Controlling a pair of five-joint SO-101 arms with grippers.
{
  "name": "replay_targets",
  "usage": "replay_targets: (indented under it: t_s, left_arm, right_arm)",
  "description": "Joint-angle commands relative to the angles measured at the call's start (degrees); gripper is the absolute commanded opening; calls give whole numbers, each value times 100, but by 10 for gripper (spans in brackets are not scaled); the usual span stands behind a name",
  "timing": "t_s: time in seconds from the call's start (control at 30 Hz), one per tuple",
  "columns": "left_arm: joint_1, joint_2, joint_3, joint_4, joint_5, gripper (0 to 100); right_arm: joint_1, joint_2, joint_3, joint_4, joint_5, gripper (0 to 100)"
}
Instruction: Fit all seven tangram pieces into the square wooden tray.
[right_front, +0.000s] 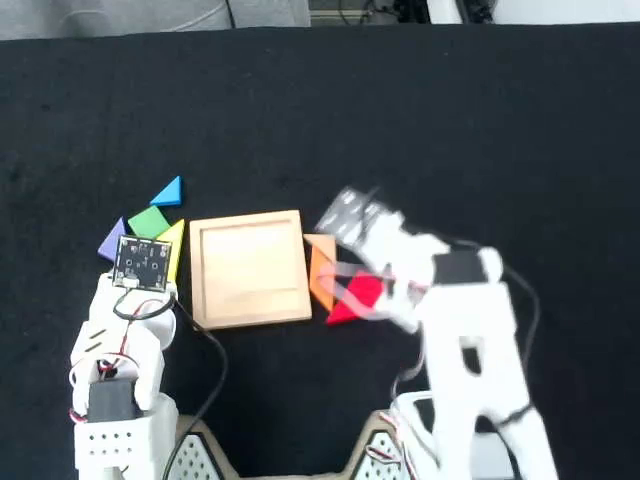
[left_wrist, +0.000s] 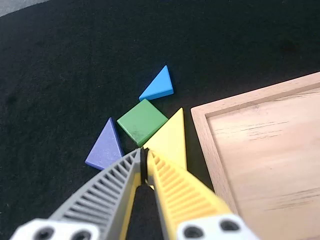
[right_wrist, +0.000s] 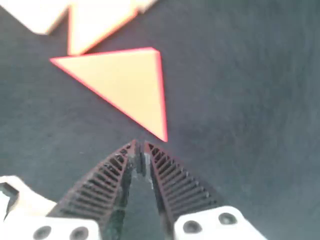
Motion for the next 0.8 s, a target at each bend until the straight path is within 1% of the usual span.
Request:
replay_targets:
  t_s: [0.0,0.1,0.17,0.3,0.37,0.43,0.5,0.63,0.77]
  left_arm:
    - [-57,-35,110,-79,18,30]
    - [-154,-35,110,-79,18,30]
    - [-180,-35,110,-79,18,30]
    - [-233,-35,110,-79,18,30]
    - [-558,-35,110,-132,18,30]
    - [-1024,-35,110,-237,53,30]
    - [-1314,-35,110,-352,70,30]
    - [-1349,-35,110,-334,290,30]
    - [-1349,-35,110,-360,299,30]
  right_arm:
    - [-316,-277,-31,185,18,106]
    - [-325,171,-75,18,70,201]
    - [-422,523,-92,-176,343,227]
    - [-826,1182,-127,-273,1204,245]
    - [-888,1499,-295,-396,1433,250]
    - [-897,1807,-479,-484,1679,253]
    - [-897,2132,-655,-501,1890,253]
    - [-879,2756,-866,-510,2110,268]
    - [-897,3090,-1209,-475,2110,344]
